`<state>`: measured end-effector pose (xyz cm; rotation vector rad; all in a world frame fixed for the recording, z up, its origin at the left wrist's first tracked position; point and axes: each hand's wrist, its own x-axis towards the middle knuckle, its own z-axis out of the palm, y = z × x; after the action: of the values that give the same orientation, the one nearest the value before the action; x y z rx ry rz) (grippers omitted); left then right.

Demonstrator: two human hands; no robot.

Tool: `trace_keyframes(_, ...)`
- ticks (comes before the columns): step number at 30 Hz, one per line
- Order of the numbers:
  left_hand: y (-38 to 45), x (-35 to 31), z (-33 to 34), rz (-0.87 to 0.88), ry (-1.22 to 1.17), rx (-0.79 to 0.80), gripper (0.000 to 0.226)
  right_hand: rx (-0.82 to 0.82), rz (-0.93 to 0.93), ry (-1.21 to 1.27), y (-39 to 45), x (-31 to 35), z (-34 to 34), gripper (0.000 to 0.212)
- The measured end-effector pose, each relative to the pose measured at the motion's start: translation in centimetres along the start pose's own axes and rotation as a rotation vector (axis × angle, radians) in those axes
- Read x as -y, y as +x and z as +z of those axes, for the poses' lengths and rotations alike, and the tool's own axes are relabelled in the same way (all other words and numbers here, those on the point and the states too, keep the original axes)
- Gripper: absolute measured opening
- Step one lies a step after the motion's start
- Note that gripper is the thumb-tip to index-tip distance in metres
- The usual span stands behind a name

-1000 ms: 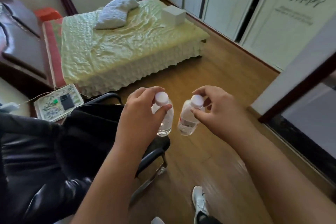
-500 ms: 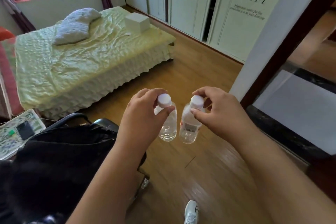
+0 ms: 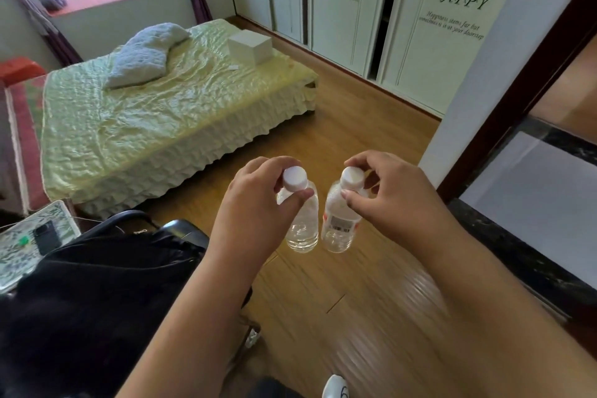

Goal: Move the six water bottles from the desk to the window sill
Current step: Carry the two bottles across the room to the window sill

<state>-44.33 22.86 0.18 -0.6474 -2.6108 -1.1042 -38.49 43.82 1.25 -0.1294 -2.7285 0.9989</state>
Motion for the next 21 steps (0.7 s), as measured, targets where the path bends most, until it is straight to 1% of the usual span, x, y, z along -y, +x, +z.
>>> trace_keyframes(11, 4.2, 1.8, 2.4, 0.001, 0.01, 0.069, 0.038, 0.003, 0.058, -0.027, 3.7, -1.8, 1.0, 0.037)
trace_keyframes(21, 14.2, 6.1, 3.4, 0.086, -0.07, 0.156, 0.037, -0.067, 0.17, -0.136, 11.9, -0.9, 1.9, 0.034)
